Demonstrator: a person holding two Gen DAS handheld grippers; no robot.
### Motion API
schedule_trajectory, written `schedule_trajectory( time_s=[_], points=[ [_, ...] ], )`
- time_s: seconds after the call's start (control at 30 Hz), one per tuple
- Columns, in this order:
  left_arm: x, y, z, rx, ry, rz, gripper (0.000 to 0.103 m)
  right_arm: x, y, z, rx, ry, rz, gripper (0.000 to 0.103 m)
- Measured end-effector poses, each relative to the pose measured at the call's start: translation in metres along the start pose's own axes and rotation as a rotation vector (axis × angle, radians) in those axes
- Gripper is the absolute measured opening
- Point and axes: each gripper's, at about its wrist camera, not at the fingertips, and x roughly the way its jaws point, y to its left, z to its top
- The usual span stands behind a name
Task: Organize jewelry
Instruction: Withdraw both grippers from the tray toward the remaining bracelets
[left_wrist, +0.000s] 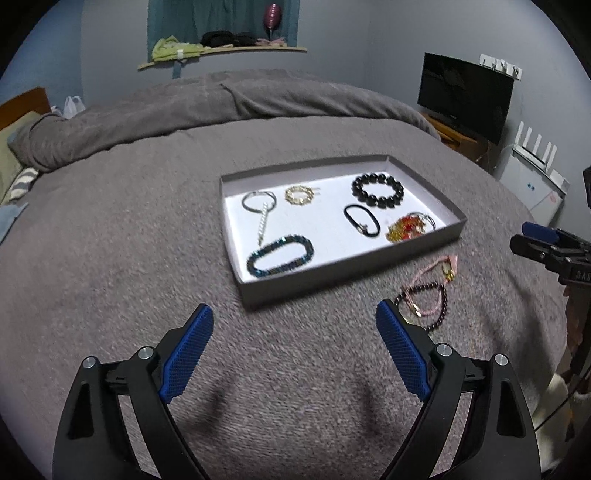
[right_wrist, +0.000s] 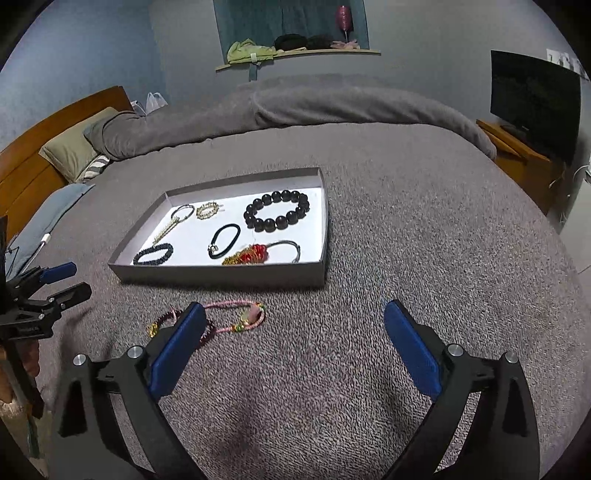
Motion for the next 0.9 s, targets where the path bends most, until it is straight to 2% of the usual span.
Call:
schedule_trajectory(
  time_s=[0.37,0.73,0.9],
  points=[
    [0.022,-0.031,-0.023,0.018,0.076,-0.036,0.089,0.008,-0.012,-0.021,0.024,0.050,0.006,0.096],
    [0.034,-0.048,-0.027,0.042,0.094,-0.015,0.089,0.017,-0.018,-0.030,0.033,0.065,0.019,0.096],
    [0.039,-0.056,-0.023,0.032,0.094,-0.054,0.088,0.022,-0.023,-0.032,0.040,0.076,0.022,0.096]
  ],
)
